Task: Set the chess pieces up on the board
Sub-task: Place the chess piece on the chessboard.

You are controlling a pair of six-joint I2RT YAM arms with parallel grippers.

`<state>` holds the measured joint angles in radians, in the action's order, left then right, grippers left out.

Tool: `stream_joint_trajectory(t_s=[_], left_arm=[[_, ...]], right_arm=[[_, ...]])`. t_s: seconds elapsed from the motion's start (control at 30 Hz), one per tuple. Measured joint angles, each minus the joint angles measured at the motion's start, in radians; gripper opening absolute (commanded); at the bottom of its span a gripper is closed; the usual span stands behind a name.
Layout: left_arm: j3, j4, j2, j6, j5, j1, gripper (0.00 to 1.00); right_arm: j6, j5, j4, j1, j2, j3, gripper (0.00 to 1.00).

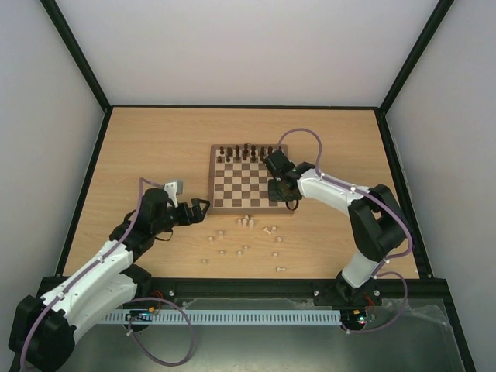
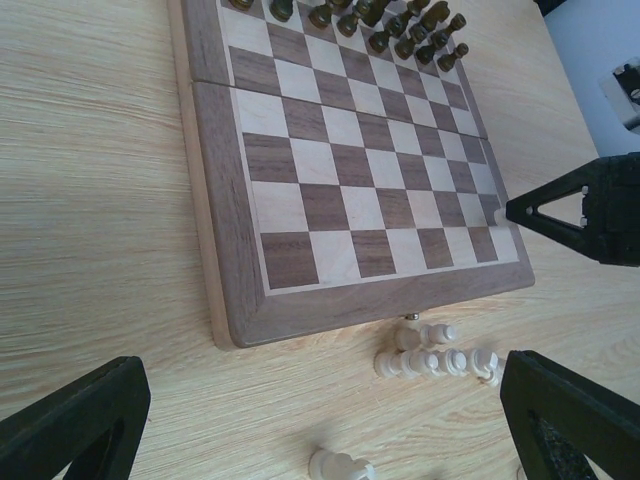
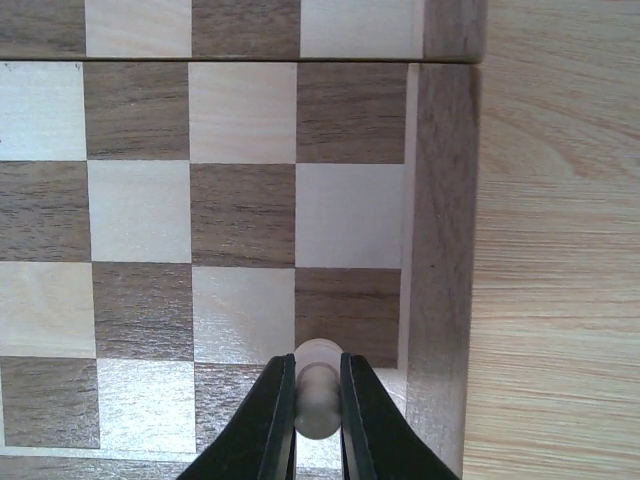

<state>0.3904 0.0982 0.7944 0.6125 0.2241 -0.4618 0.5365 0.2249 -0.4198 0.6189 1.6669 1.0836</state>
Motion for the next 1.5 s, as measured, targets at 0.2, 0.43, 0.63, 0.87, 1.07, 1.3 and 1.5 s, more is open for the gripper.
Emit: stream_joint_trajectory(t_s=[0.2,0.43,0.63,0.87,1.07,1.3,1.5], left_arm=[[-0.005,0.008,-0.022,0.010,-0.019,0.000,0.99],[-0.006,0.031,-0.038,0.013,-0.026,0.000,0.99],[-0.011,0.037,-0.043,0.019,-0.028,0.000,0.99],[-0.012,0.045,-0.047,0.023,-0.035,0.000,0.99],[-0.012,0.045,-0.048,0.024,-0.035,0.000,0.99],[-0.012,0.045,-0.048,0.024,-0.035,0.000,0.99],[-0.013,0.044,-0.048,0.024,-0.035,0.000,0.99]], right_arm=[[-0.023,-0.008,0.002,-0.014,0.027,0.019,0.04],[-0.041,-0.011,0.010,-0.050,0.038,0.019,0.04],[-0.055,-0.023,0.027,-0.056,0.056,0.026,0.05],[-0.064,-0.034,0.041,-0.056,0.078,0.050,0.05],[-0.064,-0.035,0.041,-0.056,0.079,0.050,0.05],[-0.064,-0.036,0.035,-0.056,0.066,0.039,0.05],[-0.064,-0.038,0.029,-0.056,0.047,0.018,0.06]])
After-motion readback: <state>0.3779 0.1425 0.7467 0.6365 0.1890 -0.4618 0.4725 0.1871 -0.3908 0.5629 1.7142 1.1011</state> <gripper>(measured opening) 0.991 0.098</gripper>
